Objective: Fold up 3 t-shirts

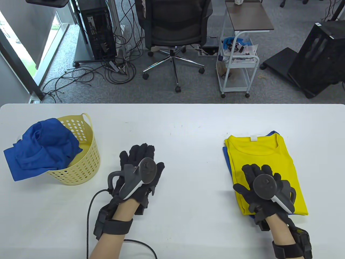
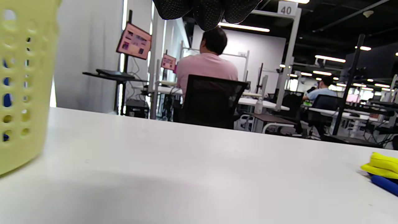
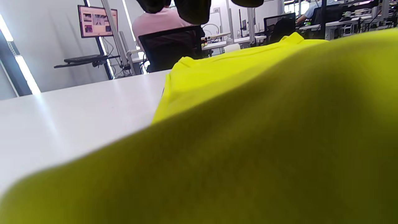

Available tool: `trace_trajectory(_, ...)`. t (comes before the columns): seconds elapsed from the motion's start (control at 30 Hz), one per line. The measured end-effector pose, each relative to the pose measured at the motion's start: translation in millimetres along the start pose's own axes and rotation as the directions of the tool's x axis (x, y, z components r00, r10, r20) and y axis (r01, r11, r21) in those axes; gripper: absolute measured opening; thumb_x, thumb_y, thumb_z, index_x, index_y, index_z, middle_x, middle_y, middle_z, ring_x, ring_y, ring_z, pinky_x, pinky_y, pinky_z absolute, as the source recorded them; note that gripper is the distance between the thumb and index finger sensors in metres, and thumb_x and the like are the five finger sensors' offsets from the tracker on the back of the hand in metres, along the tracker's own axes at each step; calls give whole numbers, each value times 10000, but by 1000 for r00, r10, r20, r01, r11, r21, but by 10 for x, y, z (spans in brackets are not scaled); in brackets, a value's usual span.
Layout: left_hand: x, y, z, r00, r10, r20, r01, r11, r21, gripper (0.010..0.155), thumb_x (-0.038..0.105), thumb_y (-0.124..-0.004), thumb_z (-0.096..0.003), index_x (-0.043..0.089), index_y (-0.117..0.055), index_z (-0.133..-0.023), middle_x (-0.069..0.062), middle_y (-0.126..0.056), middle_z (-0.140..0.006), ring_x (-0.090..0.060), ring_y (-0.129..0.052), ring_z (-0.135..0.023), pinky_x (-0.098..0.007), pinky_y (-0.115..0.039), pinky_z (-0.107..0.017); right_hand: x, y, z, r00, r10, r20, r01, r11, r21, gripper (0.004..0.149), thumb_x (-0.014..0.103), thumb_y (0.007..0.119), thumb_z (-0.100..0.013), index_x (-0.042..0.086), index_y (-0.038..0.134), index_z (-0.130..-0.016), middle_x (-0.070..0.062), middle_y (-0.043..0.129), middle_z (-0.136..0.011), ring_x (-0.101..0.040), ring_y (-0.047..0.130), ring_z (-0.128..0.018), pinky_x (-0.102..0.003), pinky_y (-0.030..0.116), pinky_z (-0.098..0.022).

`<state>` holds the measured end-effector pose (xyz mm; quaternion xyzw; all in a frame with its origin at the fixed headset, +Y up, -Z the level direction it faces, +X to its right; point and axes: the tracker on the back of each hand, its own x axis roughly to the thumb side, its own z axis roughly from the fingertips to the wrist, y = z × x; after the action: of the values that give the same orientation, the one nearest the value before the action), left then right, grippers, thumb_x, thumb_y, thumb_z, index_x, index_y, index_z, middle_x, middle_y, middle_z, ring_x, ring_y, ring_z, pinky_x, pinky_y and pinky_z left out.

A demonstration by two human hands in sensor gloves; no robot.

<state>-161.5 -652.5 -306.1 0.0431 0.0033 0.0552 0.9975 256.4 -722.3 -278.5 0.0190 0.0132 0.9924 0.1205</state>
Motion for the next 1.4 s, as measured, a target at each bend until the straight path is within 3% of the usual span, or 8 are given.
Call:
trace_trajectory(0.3, -809, 468, -149, 975, -101, -197, 112, 993, 47, 703, 608, -582, -432, 340, -470, -1071, 45, -528, -1139, -214, -464, -1102, -530, -412, -839, -45, -57, 81, 1000, -7, 26, 9, 999, -48, 795, 658, 639, -370, 284, 457, -1048, -101, 444, -1170, -523, 304, -1089, -776, 217, -710)
trace_trajectory(0.5, -1563, 765, -239, 908, -256, -332, 278, 961, 17, 656, 573, -637, -429, 357, -540, -1040, 66, -595, -1109, -204, -534, -1085, -555, -465, -826, -106, -78, 70, 999, -26, 28, 28, 998, -57, 786, 651, 645, -373, 280, 472, -1044, -102, 458, -1165, -525, 316, -1087, -780, 215, -708)
trace_trajectory(0.57, -1820, 844, -220, 853, -341, -395, 362, 932, -23, 654, 579, -644, -426, 362, -549, -1036, 73, -606, -1105, -208, -550, -1080, -553, -488, -820, -129, -70, 65, 999, -39, 29, 41, 998, -56, 783, 648, 648, -375, 279, 476, -1043, -102, 462, -1164, -524, 318, -1088, -781, 214, -708)
trace_trajectory(0.7, -2110, 900, -174, 804, -360, -474, 359, 928, -97, 672, 592, -663, -419, 367, -544, -1041, 67, -575, -1122, -226, -513, -1093, -581, -458, -821, -154, -53, 51, 999, -43, 19, 44, 998, -47, 782, 646, 649, -375, 280, 475, -1043, -101, 462, -1164, -523, 318, -1089, -785, 210, -705)
trace_trajectory(0.87, -2324, 837, -121, 758, -357, -545, 290, 934, -208, 705, 612, -663, -422, 394, -473, -1065, 41, -443, -1159, -231, -385, -1116, -595, -429, -820, -151, -50, 52, 999, -48, 19, 49, 998, -44, 777, 641, 654, -376, 280, 478, -1042, -100, 461, -1164, -522, 316, -1090, -786, 209, -704)
trace_trajectory(1.07, -2428, 852, -46, 792, -212, -572, 193, 977, -95, 692, 568, -701, -428, 382, -483, -1059, 21, -422, -1141, -258, -388, -1085, -520, -537, -784, -156, -31, 47, 998, -57, 21, 58, 998, -37, 773, 637, 655, -380, 278, 479, -1042, -100, 460, -1163, -526, 317, -1088, -789, 207, -702)
trace_trajectory(1.17, -2498, 849, -2, 778, -224, -588, 198, 974, -108, 714, 559, -720, -428, 367, -459, -1064, 31, -385, -1134, -268, -415, -1065, -485, -573, -765, -164, -26, 44, 998, -58, 15, 58, 998, -34, 770, 632, 658, -382, 278, 481, -1042, -99, 459, -1163, -527, 316, -1087, -789, 208, -701)
trace_trajectory(1.4, -2594, 837, 84, 769, -247, -589, 261, 963, -63, 607, 584, -755, -400, 346, -634, -945, 35, -464, -1049, -265, -585, -922, -375, -674, -660, -167, -21, 46, 998, -65, 10, 65, 998, -26, 766, 627, 663, -384, 276, 484, -1041, -100, 460, -1162, -525, 316, -1088, -790, 205, -701)
